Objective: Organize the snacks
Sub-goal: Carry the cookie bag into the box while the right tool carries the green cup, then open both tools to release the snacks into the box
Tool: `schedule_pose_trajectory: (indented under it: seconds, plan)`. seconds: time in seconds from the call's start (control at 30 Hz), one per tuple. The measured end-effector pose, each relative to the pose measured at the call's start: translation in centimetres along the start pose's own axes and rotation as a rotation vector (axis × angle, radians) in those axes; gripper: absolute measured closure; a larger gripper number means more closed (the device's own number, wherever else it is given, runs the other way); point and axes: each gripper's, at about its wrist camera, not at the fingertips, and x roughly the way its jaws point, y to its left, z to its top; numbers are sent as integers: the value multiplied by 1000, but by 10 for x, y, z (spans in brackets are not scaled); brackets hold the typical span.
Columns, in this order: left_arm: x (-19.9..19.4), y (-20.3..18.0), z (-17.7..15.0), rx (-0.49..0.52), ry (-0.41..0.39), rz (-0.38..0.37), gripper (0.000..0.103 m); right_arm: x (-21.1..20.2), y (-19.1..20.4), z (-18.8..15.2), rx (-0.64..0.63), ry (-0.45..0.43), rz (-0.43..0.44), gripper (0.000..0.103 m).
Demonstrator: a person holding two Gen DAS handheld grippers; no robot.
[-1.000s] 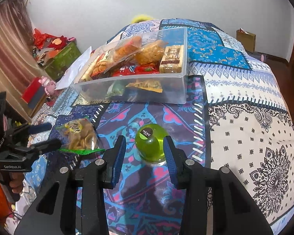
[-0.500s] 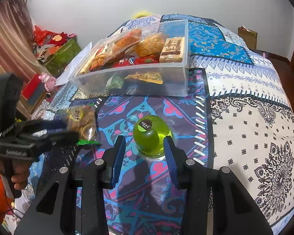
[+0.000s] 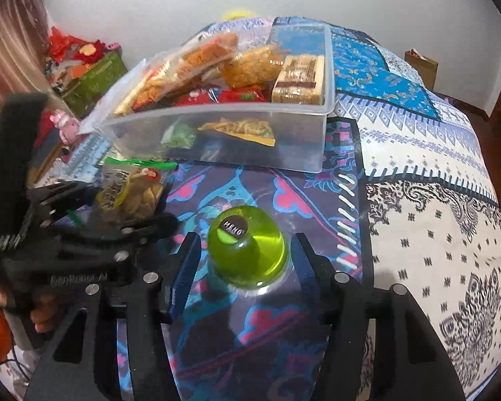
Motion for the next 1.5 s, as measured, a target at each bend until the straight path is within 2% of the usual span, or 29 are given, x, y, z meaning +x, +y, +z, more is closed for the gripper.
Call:
schedule_pose_trajectory:
  seconds: [0.07,0.1,0.33,0.5,0.7,0.87,0.93,1.17,1.23,1.37,1.5]
  plan:
    - [-4,-1,-5,9,-14,-4,41,3,1,0,-6,-11,-13,52]
    - [-7,0,-7,14,-21,-2,43,3,0,0,-6,-20,-15,57]
    - [-38,7,-21,4,-86,4,45,-8,-6,-3,31,-54,-3,57]
    - [-73,11,-10,3,-192,16,45,-29,-2,4,17,-110,-7,57]
    - [-103,24,17,-32,-305,22,45,-54,7,29,10,-214,-1,57]
    - [-107,39,48,-70,-334,12,45,-54,7,59,17,-265,-7,57]
    - [-104,41,61,-61,-358,32,45,-48,6,70,19,-272,-11,57]
    - [-64,56,90,-78,-334,80,45,-13,5,95,15,-231,-41,57]
    - [-49,63,92,-102,-310,87,45,-4,4,94,14,-210,-33,57]
    - [-23,73,89,-145,-255,49,44,5,8,91,-22,-202,-65,57]
    - [-20,69,84,-118,-249,58,40,3,10,92,-39,-182,-67,55]
